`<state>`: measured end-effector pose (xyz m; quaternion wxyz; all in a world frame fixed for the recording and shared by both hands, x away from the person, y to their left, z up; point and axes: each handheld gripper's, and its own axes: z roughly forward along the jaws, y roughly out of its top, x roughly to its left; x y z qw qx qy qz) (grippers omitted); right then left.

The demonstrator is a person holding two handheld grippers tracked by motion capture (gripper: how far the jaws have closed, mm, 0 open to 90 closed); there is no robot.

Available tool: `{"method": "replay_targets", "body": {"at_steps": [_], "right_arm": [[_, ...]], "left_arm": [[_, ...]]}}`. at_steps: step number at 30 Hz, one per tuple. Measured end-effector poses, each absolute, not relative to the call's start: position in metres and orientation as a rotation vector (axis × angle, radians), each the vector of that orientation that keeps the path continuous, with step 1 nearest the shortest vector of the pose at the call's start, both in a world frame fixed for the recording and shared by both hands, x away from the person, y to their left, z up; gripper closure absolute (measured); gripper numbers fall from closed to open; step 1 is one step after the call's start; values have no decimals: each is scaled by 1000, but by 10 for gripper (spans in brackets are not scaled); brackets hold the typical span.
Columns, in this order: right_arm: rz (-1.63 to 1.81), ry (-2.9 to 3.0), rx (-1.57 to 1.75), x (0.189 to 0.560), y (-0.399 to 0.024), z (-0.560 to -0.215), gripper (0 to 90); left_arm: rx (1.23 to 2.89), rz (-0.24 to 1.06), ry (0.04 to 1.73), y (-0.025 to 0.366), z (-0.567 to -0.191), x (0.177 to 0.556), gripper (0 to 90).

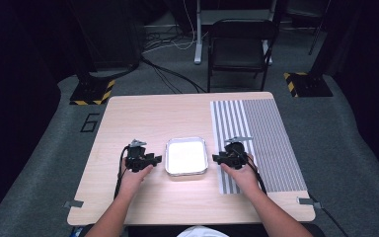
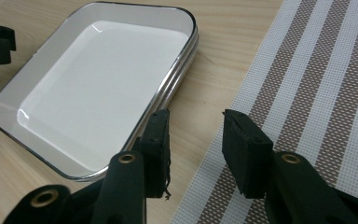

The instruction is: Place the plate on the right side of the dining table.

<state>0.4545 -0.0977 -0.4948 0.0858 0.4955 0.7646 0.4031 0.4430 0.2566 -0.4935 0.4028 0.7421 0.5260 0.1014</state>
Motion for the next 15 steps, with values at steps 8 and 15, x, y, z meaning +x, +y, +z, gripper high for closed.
{"method": "replay_targets", "body": {"at_steps": [8,15], "right_arm": [[1304,2308,1530,453,-93,-490,640],[1381,2357,1597,456,-91,-491,656]], "left_arm": [[1843,181,1331,253,-490,440,634],[1841,115,1335,249,-491,439,662]]}}
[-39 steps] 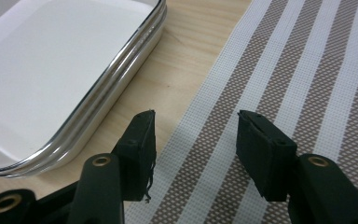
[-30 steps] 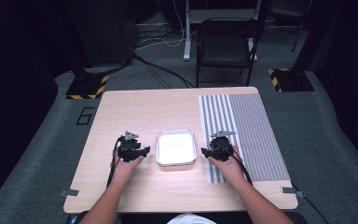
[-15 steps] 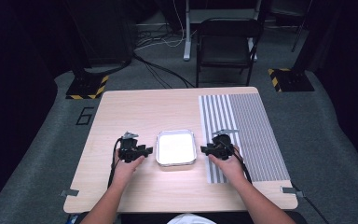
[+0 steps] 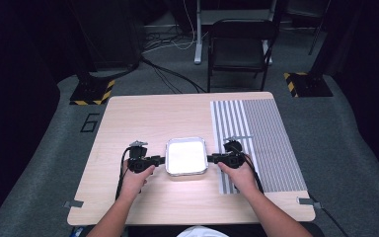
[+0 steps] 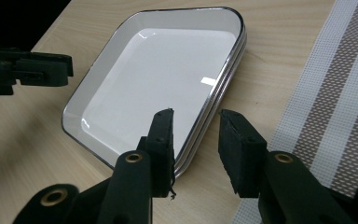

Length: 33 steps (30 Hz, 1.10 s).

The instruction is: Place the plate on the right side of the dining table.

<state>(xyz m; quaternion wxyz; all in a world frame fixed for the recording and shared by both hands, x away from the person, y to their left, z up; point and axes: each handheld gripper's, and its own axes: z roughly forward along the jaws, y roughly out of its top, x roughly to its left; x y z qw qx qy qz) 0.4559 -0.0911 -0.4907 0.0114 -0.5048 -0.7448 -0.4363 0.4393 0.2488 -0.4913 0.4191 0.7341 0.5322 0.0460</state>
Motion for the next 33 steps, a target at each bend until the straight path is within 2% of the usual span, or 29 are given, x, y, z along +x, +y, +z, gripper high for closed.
{"method": "replay_targets", "body": {"at_steps": [18,33], "right_arm": [[-1316,-2167,-1558,461,-87,-498,713],[-1303,-2066,-1581,466,-91,-504,717]], "left_arm": [[1822,25,1337,244,-496,440,719],[1742,-81,1383,248,-502,442,742]]}}
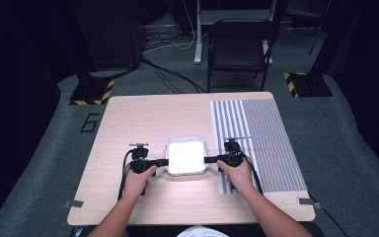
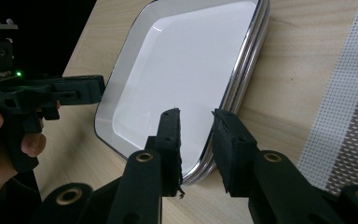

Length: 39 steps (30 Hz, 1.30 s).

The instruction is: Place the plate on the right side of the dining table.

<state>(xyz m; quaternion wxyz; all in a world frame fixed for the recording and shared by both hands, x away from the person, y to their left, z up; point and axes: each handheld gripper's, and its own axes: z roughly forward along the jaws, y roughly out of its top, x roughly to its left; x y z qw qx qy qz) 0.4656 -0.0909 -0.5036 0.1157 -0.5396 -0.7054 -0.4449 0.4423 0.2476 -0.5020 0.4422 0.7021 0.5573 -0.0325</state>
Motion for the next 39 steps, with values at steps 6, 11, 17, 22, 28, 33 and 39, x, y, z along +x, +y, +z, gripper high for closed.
{"method": "replay_targets", "body": {"at_steps": [6,11,17,22,28,33,39], "right_arm": [[-1295,-2024,-1596,467,-92,-507,720],[-1297,-1913,-1607,470,-97,-511,722],[-1299,-1850,-1615,471,-99,-514,724],[-1293,-1803,-1612,471,-102,-516,723],[-1292,-1744,-1621,471,-103,-519,724],[-1289,-1741,-1618,470,-102,-518,726],[-1288,-1740,-1620,470,-101,-519,742]], "left_arm": [[1706,-110,1411,249,-505,443,744],[1673,-140,1433,251,-508,444,749],[1652,-158,1447,252,-508,444,749],[1632,-181,1444,254,-508,443,752],[1630,-173,1444,253,-508,443,751],[1611,-186,1444,254,-508,443,751],[1571,-210,1444,256,-509,443,751]]}}
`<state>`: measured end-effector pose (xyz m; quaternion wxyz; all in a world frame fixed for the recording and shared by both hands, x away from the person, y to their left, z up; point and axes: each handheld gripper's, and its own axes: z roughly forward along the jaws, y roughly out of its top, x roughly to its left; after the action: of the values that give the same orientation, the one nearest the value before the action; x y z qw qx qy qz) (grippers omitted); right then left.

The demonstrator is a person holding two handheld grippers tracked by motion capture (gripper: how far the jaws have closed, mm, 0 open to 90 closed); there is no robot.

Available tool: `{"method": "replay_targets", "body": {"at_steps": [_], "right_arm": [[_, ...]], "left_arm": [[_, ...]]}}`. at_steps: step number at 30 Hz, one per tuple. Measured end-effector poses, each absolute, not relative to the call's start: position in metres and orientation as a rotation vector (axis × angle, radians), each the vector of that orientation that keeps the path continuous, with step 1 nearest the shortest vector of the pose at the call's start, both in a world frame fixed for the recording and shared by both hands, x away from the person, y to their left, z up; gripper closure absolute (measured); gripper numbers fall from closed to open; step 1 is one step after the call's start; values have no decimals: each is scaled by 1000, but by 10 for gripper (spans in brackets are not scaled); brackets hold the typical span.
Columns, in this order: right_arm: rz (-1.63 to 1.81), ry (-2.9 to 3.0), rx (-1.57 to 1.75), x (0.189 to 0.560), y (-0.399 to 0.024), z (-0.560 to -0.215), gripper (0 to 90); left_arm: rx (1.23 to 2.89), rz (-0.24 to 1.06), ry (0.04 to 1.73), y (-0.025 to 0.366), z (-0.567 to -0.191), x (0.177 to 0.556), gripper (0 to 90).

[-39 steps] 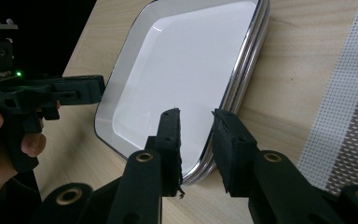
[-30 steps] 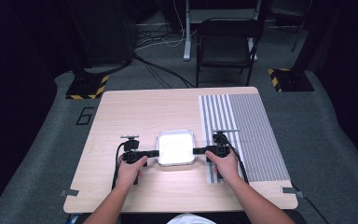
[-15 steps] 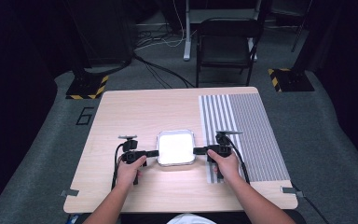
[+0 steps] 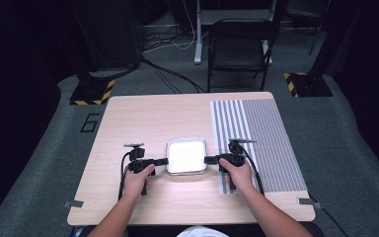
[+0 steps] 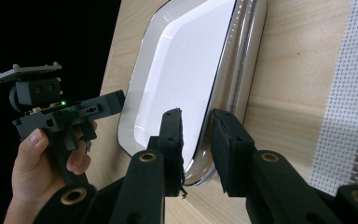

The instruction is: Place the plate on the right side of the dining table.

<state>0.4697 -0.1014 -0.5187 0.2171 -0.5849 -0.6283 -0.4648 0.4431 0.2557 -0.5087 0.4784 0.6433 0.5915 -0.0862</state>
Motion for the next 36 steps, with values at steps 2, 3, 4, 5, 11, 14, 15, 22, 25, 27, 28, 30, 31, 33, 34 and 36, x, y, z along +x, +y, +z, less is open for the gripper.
{"method": "replay_targets", "body": {"at_steps": [2,3,4,5,11,14,15,22,25,27,28,30,31,33,34,36], "right_arm": [[-1286,-1739,-1622,470,-101,-519,754],[-1287,-1746,-1618,470,-101,-519,754],[-1287,-1746,-1619,470,-101,-519,755],[-1286,-1744,-1621,470,-101,-519,755],[-1278,-1736,-1627,470,-102,-519,767],[-1281,-1743,-1628,470,-102,-519,780],[-1289,-1749,-1625,470,-101,-520,788],[-1282,-1751,-1624,469,-101,-519,791],[-1300,-1760,-1614,469,-102,-519,791],[-1306,-1743,-1616,469,-102,-517,791],[-1318,-1745,-1608,469,-103,-516,791],[-1326,-1732,-1612,468,-103,-514,790],[-1326,-1730,-1615,468,-103,-513,788],[-1343,-1741,-1605,468,-103,-513,788],[-1342,-1746,-1606,467,-103,-513,788],[-1337,-1758,-1609,467,-102,-512,786]], "left_arm": [[1567,-215,1441,255,-509,443,751],[1571,-216,1442,255,-509,443,752],[1581,-215,1438,255,-509,443,751],[1574,-216,1442,255,-510,443,752],[1539,-227,1432,256,-509,442,752],[1529,-233,1422,255,-510,442,762],[1535,-223,1422,254,-509,442,756],[1583,-166,1415,251,-505,441,760],[1582,-164,1413,252,-505,441,765],[1583,-165,1412,252,-505,441,765],[1583,-161,1412,251,-505,441,764],[1583,-156,1410,252,-503,441,764],[1586,-152,1407,252,-503,441,764],[1589,-147,1402,252,-502,440,763],[1592,-143,1402,252,-501,440,763],[1597,-132,1402,251,-500,440,763]]}}
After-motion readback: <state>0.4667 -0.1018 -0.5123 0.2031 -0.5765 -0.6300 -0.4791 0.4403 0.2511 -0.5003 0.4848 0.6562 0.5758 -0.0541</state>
